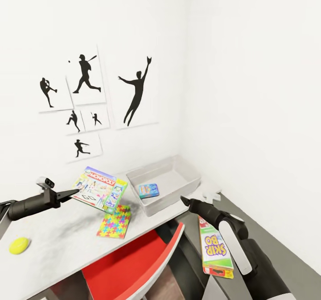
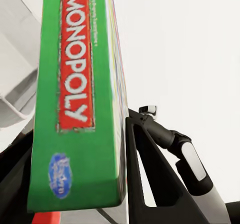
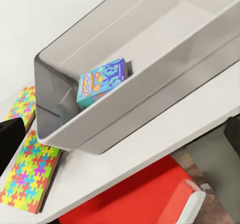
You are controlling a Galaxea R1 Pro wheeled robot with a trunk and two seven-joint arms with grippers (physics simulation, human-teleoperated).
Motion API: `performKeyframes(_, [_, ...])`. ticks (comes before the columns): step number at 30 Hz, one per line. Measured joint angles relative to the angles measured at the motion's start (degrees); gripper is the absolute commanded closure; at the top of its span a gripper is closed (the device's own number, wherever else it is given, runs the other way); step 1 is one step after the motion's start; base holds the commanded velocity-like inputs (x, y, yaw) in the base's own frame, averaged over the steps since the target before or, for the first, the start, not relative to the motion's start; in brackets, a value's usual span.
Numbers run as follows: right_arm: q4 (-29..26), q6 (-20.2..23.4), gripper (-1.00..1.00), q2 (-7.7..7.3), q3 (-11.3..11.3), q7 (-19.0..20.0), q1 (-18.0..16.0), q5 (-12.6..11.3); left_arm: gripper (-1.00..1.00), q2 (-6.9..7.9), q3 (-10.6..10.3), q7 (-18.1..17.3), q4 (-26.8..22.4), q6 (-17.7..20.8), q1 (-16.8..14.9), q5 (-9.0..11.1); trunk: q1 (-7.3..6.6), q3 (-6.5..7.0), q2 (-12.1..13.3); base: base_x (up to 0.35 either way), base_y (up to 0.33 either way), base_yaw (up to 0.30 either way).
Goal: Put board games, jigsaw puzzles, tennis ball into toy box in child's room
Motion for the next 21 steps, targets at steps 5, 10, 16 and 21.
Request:
performKeyframes(5, [0.0, 0.0, -1.0, 0.02, -0.01, -0.02, 0.0, 0.03, 1.0, -0.01, 0.18, 0.0, 0.0, 0.01, 0.0, -0.04, 0.0, 0.0, 0.01, 0.098, 0.108, -0.023])
performKeyframes(10, [-0.02, 0.0, -1.0, -0.01, -0.03, -0.01, 0.01, 0.08, 1.0, 0.03, 0.21, 0.0, 0.02, -0.02, -0.02, -0.02, 0.0, 0.0, 0.0, 0.061, 0.044, -0.216])
performKeyframes(16, [-0.01, 0.0, -1.0, -0.01, -0.03, -0.06, 0.01, 0.09, 1.0, 0.01, 0.24, -0.01, 0.02, -0.03, -0.02, -0.07, -0.01, 0.0, 0.0, 0.158, 0.093, -0.233])
performKeyframes(21, [0.0, -0.01, -1.0, 0.0, -0.02, -0.02, 0.0, 0.07, 1.0, 0.01, 0.28, 0.0, -0.01, -0.09, 0.0, -0.02, 0.0, 0.0, 0.0, 0.093, 0.075, -0.045])
